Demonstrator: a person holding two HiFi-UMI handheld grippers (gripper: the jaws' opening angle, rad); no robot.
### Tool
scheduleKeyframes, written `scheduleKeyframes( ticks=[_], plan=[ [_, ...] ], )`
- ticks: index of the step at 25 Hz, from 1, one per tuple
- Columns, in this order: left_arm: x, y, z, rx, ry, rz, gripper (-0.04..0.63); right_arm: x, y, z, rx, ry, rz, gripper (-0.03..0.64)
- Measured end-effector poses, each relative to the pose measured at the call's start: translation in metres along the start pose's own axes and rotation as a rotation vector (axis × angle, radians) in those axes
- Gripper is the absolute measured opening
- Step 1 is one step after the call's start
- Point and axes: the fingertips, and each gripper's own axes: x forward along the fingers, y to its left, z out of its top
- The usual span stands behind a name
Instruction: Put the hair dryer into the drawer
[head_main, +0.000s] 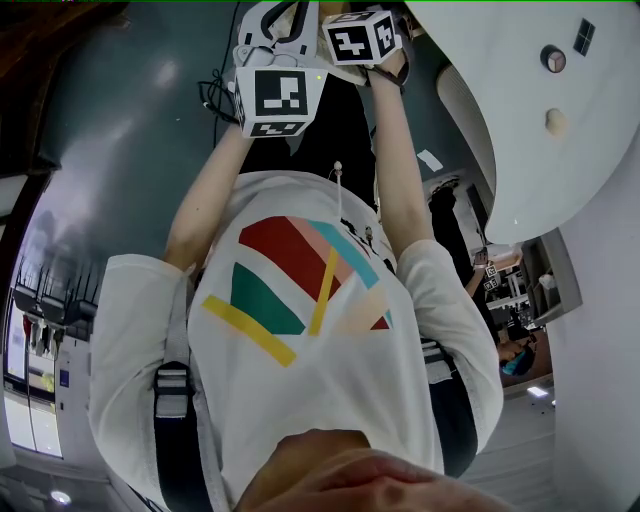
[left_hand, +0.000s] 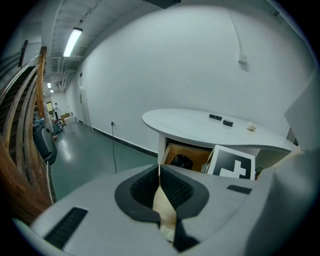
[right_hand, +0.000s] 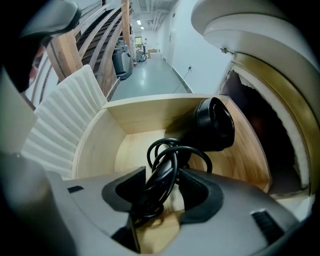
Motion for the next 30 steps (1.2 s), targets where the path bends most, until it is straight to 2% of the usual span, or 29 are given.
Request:
scheduleKeyframes(
  ticks=[7, 15, 19, 27, 30],
  plan=[
    [-0.001, 0.012, 0.000, 0.003, 0.011, 0.022, 0.017, -0.005, -0.006, 0.003, 0.064, -0.055, 0.021, 0.212],
    [-0.010, 0.013, 0.011, 0.002, -0.009, 0.007, 0.017, -0.026, -0.005, 0.006, 0.094, -0.079, 0.025, 0.215],
    [-0.015, 0.013, 0.021, 0.002, -0.031, 0.006, 0.017, -0.043, -0.001, 0.017, 0.091, -0.111, 0.033, 0.215],
    [-0.025, 0.017, 0.045, 0.020, -0.069, 0.020, 0.017, -0.076, 0.022, 0.047, 0.129, -0.180, 0.111, 0.213],
    [-0.031, 0.023, 0.058, 0.029, -0.090, 0.035, 0.017, -0.093, 0.022, 0.062, 0.159, -0.227, 0.112, 0.188]
  ],
)
